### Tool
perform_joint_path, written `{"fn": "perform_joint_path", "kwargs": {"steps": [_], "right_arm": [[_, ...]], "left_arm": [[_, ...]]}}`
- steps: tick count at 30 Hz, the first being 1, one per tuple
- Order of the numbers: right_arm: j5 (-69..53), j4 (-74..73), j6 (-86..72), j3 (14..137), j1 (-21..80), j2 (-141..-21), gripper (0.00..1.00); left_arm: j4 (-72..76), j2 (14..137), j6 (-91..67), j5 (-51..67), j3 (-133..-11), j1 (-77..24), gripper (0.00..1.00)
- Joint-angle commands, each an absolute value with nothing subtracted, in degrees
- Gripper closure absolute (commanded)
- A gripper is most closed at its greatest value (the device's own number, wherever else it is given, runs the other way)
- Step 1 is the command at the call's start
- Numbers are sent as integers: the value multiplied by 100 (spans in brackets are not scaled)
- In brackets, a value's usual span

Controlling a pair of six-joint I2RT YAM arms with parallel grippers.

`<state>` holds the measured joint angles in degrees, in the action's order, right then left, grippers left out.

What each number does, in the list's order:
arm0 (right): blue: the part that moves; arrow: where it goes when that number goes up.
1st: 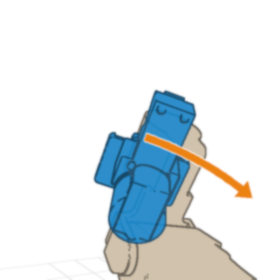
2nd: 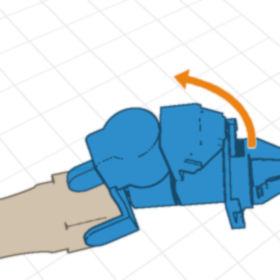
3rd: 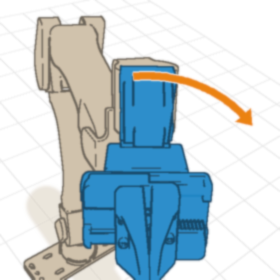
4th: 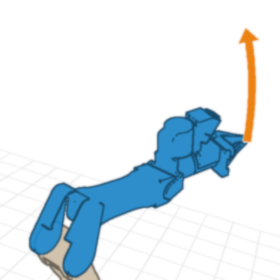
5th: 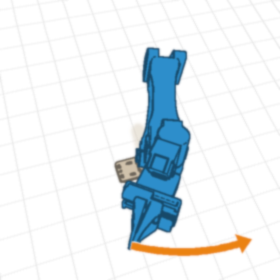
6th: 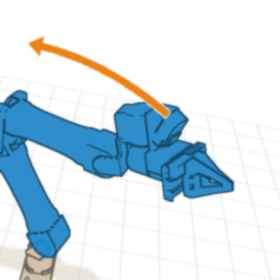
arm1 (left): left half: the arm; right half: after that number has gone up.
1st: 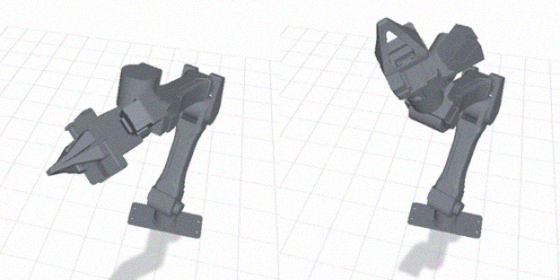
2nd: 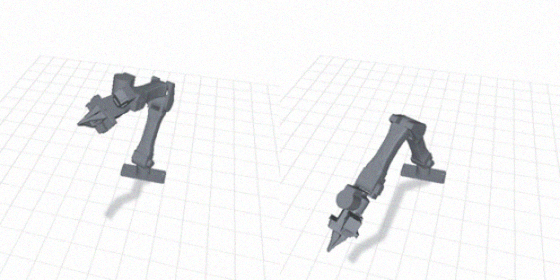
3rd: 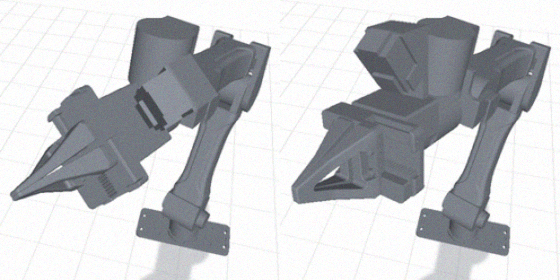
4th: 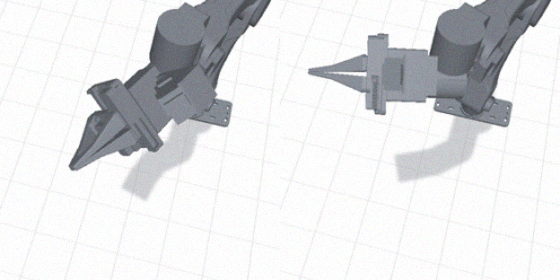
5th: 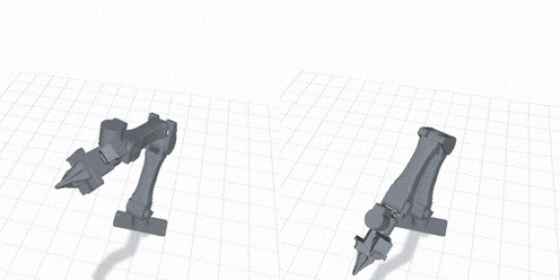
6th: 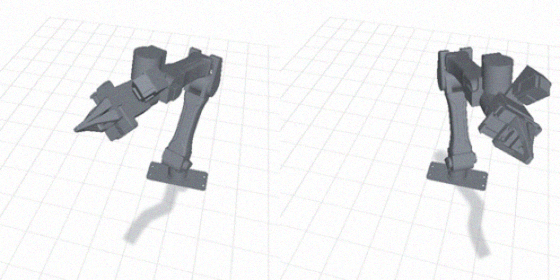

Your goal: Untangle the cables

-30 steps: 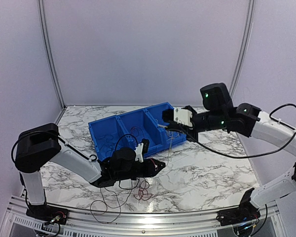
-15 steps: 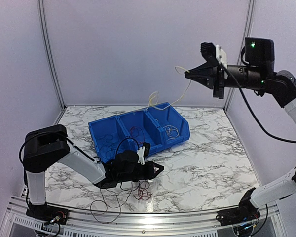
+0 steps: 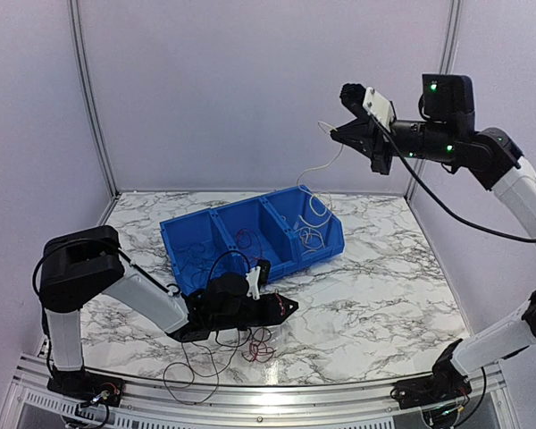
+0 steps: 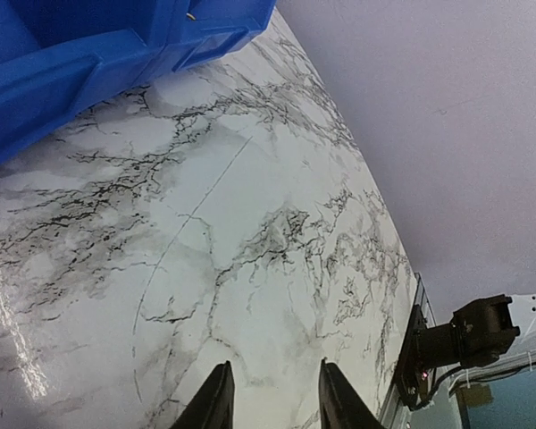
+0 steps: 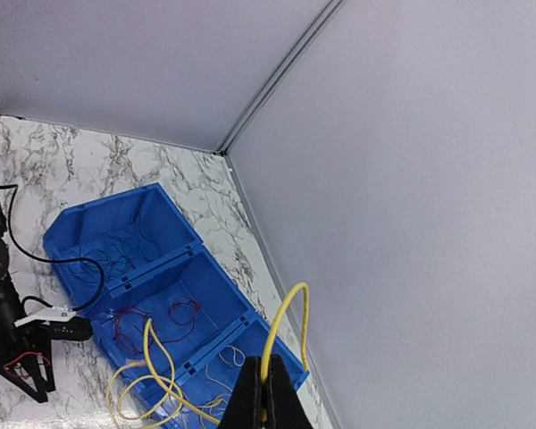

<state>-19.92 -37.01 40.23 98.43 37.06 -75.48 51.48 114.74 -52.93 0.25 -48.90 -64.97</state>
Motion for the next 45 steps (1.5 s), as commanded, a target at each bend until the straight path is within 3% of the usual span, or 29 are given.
{"fn": "perform_joint_path", "kwargs": {"steps": [1,8,15,23,31,45], "right_arm": [[-1577,-3103,3787,9559,3460,-7614,100],[-1147,-2642,3758,9264,3371,-7804,100],[-761,-2116,3839,9148,3225,-8190,100],[-1238,-1639,3608,9180,2546,-8889,100],[-1888,-2185,3505,9323,2484,-10147,100],[-1691,-1861,3382,9329,2486,-9494,100]], "left_arm": [[5335,11168,-5175,100,-4736,-6491,63],[5335,11025,-4985,68,-4681,-6551,56],[5335,10936,-4940,59,-4619,-6592,55],[5335,10916,-4955,44,-4544,-6600,55],[5334,10896,-4898,39,-4516,-6601,56],[5335,10936,-4860,53,-4540,-6601,57]]}}
